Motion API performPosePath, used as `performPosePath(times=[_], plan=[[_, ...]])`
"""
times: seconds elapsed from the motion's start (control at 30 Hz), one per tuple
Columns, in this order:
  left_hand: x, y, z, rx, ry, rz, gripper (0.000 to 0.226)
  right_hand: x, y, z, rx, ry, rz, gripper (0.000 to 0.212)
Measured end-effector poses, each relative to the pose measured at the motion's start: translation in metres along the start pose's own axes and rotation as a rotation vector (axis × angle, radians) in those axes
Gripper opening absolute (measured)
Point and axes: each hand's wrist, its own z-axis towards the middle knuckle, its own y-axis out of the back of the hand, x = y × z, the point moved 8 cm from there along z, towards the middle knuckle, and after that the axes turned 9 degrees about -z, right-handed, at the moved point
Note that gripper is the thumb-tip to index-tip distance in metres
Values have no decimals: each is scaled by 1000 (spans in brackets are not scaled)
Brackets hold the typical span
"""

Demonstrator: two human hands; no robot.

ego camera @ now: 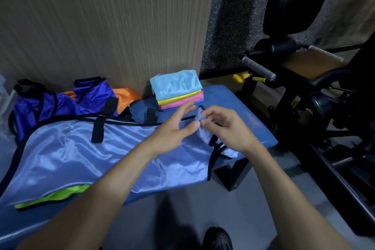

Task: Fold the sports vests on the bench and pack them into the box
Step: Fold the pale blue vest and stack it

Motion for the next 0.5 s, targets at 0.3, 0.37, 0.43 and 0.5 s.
performPosePath(times=[0.3, 0.37, 0.43, 0.5], plan=[[-8, 1, 2, 126, -27, -52, 15, -49, 28, -11, -14, -365, 45, 16], [-11, 3, 1, 113, -32, -60, 14, -91, 62, -21, -103, -578, -285, 20], [-13, 5, 1, 91, -39, -60, 15, -122, 66, -35, -47, -788, -301, 23], [-18, 7, 1, 69, -47, -54, 15, -131, 52, -44, -4, -910, -78, 24]])
